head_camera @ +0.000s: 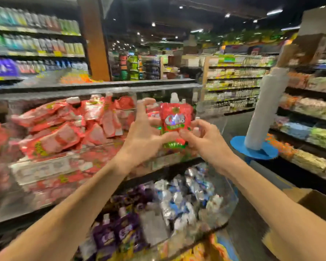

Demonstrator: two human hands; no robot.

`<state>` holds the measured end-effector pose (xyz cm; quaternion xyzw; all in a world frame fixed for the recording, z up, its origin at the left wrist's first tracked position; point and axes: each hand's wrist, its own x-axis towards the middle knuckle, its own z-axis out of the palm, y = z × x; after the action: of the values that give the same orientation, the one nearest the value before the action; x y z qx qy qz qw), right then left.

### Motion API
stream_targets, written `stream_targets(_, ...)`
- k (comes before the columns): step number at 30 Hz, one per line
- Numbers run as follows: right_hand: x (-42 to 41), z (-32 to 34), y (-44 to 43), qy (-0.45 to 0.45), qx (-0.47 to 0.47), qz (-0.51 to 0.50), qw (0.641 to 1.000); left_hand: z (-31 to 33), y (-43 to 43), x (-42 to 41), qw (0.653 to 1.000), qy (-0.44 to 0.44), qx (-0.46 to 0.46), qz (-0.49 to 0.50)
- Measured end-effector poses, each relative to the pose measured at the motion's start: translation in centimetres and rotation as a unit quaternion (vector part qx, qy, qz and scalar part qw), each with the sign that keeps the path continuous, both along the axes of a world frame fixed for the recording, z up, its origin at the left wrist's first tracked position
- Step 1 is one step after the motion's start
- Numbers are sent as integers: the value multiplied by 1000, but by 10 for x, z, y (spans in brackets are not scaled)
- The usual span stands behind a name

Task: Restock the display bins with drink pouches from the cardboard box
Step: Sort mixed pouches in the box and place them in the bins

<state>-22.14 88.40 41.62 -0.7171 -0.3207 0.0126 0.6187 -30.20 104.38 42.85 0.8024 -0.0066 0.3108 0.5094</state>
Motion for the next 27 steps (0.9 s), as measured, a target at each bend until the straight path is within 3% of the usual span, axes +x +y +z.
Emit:
stream_targets(5, 116, 28, 15, -113, -50, -12, 992, 23, -14, 96, 974, -2, 176, 146)
stream_targets(9, 166, 24, 29, -156, -152, -11, 976, 22, -11, 129, 925, 109, 269, 244)
stream_targets(13, 180, 14, 41, -223, -255, -11, 941, 9, 0, 135, 907, 188, 288, 244)
stream_targets(17, 175, 13, 43, -276, -349, 1, 895, 9, -4, 133, 825, 256, 412, 290)
stream_targets(19, 173, 14, 42, -287, -364, 9, 886, 9, -10, 132, 800, 262, 437, 316)
stream_targets(23, 173, 10, 35, -283, -318, 11, 905, 8, -15, 127, 810, 265, 418, 315)
stream_targets(27, 150, -11, 1, -323, -179, -36, 928, -4, -38, 109, 895, 92, 319, 298)
